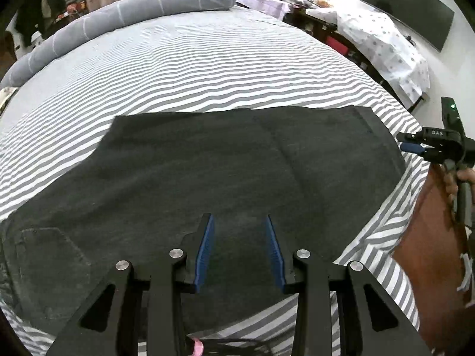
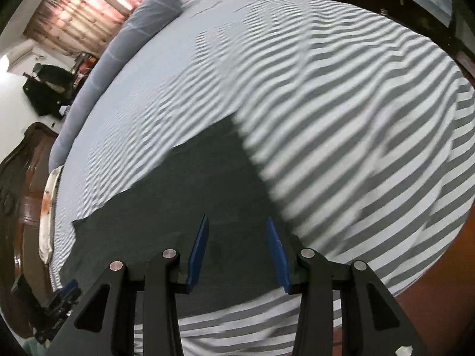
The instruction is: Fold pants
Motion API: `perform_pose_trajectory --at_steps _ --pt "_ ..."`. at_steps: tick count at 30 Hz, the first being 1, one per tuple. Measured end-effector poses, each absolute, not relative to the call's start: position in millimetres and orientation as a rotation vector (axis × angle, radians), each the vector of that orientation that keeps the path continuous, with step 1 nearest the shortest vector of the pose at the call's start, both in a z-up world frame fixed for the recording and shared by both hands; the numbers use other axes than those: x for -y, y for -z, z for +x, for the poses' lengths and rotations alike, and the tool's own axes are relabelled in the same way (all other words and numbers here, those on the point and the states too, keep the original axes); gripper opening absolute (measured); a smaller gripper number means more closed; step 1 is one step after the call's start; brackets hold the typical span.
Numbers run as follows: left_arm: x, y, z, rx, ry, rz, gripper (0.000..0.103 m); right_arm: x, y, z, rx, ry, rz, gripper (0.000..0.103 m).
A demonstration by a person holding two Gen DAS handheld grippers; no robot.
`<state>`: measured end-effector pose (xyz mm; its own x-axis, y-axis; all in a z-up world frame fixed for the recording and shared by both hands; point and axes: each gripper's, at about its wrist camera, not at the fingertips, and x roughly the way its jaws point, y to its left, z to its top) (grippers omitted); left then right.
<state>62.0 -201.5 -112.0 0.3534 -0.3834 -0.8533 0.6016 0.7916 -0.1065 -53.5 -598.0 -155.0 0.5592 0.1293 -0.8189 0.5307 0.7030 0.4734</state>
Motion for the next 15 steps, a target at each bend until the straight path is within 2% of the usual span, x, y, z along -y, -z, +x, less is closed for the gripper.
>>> perform_pose_trajectory --at_steps 7,13,15 --pt "250 125 60 -1.049 0.667 0.290 0.037 619 176 -55 -0.974 0.177 0.779 0.040" --pt "282 135 61 -1.056 0.679 0.311 0.037 600 182 -57 -0.983 -0.020 0.733 0.040" --pt "290 137 61 -1.053 0.683 0.315 0.037 598 183 -59 -0.973 -0.044 0.713 0.037"
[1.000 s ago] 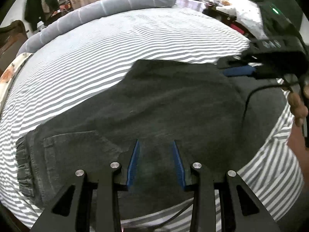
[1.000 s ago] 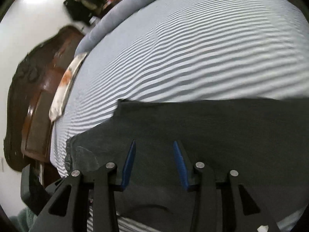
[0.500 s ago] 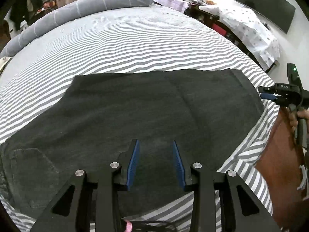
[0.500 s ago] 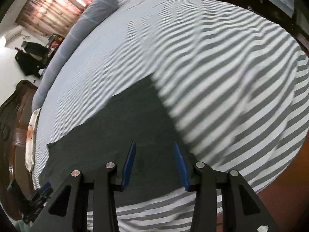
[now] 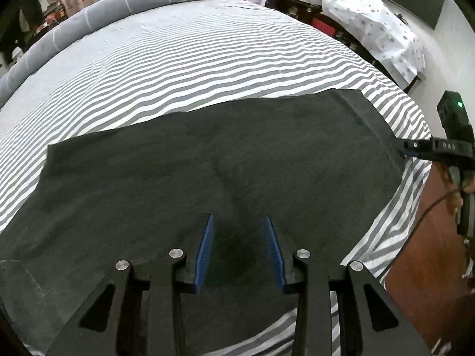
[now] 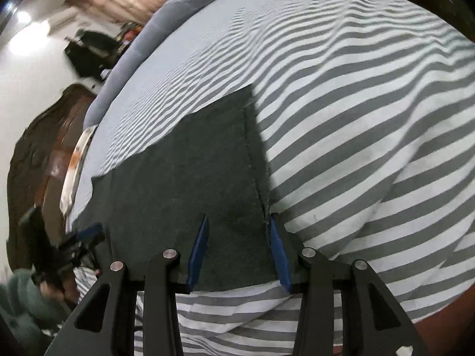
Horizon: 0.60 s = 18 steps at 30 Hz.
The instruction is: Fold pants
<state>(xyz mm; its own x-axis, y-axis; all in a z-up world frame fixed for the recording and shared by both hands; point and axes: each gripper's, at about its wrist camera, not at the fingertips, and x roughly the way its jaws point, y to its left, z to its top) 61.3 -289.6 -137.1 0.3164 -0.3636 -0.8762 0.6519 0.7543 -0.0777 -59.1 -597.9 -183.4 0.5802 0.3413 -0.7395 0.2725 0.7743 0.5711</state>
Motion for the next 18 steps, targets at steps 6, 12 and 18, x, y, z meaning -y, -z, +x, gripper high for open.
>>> perform_pose_trajectory --at_steps 6,12,18 --pt "310 145 59 -1.044 0.710 0.347 0.037 606 196 -66 -0.946 -0.056 0.771 0.013" --pt "322 158 59 -1.026 0.696 0.402 0.037 604 194 -62 -0.951 0.000 0.705 0.012" --pt "321 161 66 -1.044 0.700 0.370 0.037 596 184 -60 -0.957 -0.017 0.704 0.007"
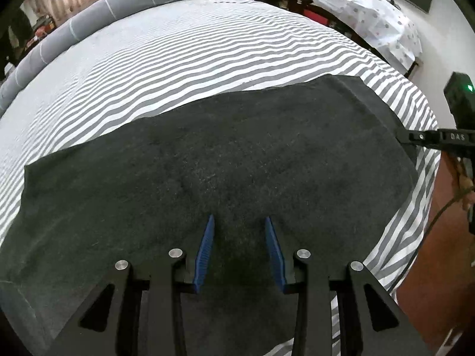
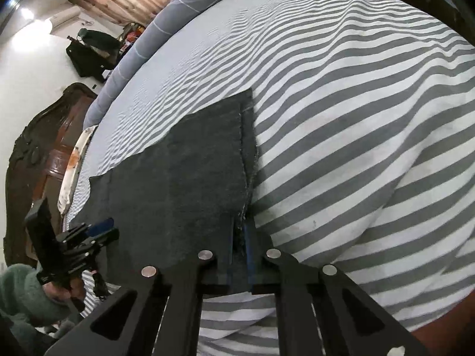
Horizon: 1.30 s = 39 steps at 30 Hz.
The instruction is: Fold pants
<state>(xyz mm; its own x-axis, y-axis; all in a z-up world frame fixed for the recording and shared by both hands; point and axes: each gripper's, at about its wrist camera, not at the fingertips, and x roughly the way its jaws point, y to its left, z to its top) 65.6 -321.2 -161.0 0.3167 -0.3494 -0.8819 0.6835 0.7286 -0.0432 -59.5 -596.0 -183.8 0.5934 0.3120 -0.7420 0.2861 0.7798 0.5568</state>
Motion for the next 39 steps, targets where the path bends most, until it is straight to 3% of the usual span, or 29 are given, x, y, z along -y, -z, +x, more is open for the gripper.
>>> perform_pose_trajectory --at_steps 9,23,29,39 --pt "311 153 78 -1.113 0.733 0.279 0.038 565 140 -67 -0.870 -0.045 0.824 0.005" --pt "165 100 85 -1.059 0.660 0.036 0.038 420 80 15 -0.875 -0.296 0.785 0.005" --pt "108 89 91 -1.033 0.627 -0.024 0.038 332 89 60 -0.949 -0.419 0.734 0.005" --pt "56 104 108 -1.066 0.569 -0.130 0.038 237 148 90 -1.156 -0.478 0.605 0.008"
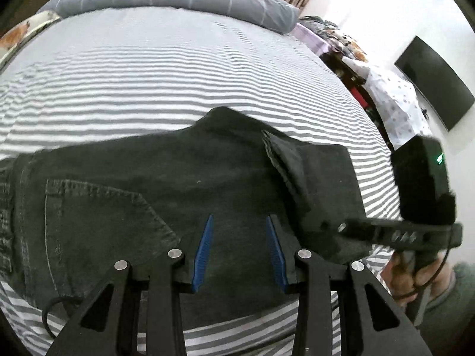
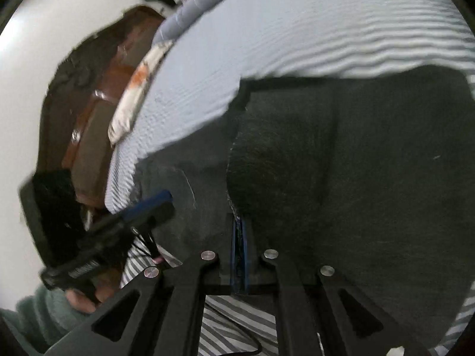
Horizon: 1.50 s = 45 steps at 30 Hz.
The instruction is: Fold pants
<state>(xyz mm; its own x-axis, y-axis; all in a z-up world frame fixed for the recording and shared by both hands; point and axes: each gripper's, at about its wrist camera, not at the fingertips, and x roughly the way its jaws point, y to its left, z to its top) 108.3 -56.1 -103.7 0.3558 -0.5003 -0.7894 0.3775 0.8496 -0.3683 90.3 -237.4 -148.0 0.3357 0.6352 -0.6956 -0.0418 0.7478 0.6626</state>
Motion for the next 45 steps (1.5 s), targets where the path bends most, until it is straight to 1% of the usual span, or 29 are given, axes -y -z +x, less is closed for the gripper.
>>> perform_pose_trajectory --at_steps 2,3,5,6,8,9,10,13,18,23,26,28,30,31,32,33,35,36,45 --pt "54 106 110 -1.072 0.567 -0.144 0.038 231 157 93 -1.191 -0.460 0.561 0.010" --pt "54 107 111 -1.077 0.570 -0.150 0.038 231 158 92 -1.197 -0.457 0.565 0.012" --pt "54 107 111 -1.078 0.575 -0.154 0.038 236 155 89 -1.193 -0.446 0.599 0.020" --pt "55 107 112 -1.079 0.581 -0.156 0.038 238 149 88 -1.184 -0.439 0.604 0.026" --pt "58 108 112 -1.089 0.602 -0.163 0.038 247 137 77 -1.147 -0.416 0.584 0.032" --pt "62 110 111 -1.102 0.620 -0.164 0.038 254 131 70 -1.138 -0.393 0.577 0.038" --pt "65 112 110 -1.114 0.633 -0.163 0.039 254 128 68 -1.137 -0.378 0.576 0.042" --pt "75 123 108 -1.163 0.667 -0.152 0.041 273 124 45 -1.120 -0.346 0.619 0.044" --pt "89 143 107 -1.247 0.714 -0.182 0.041 292 142 7 -1.127 -0.281 0.709 0.044" --pt "106 158 101 -1.311 0.754 -0.175 0.041 304 166 -8 -1.127 -0.255 0.805 0.044" --pt "112 162 103 -1.317 0.746 -0.203 0.041 307 172 -9 -1.122 -0.244 0.835 0.044" --pt "111 160 107 -1.315 0.760 -0.261 0.041 311 175 -10 -1.118 -0.238 0.848 0.049" --pt "108 158 109 -1.310 0.761 -0.290 0.027 318 182 -15 -1.115 -0.234 0.874 0.052" --pt "107 155 110 -1.303 0.758 -0.303 0.017 321 185 -16 -1.118 -0.227 0.889 0.054" --pt "106 152 110 -1.296 0.757 -0.307 0.010 322 187 -16 -1.119 -0.214 0.902 0.054" --pt "105 148 110 -1.285 0.759 -0.315 0.008 325 188 -16 -1.112 -0.207 0.913 0.053" --pt "105 143 108 -1.262 0.757 -0.314 0.006 331 188 -17 -1.095 -0.178 0.934 0.055" --pt "105 137 107 -1.242 0.755 -0.301 0.006 337 187 -18 -1.080 -0.149 0.940 0.058" --pt "106 123 99 -1.198 0.738 -0.263 0.005 369 180 -26 -1.019 -0.058 1.025 0.058"
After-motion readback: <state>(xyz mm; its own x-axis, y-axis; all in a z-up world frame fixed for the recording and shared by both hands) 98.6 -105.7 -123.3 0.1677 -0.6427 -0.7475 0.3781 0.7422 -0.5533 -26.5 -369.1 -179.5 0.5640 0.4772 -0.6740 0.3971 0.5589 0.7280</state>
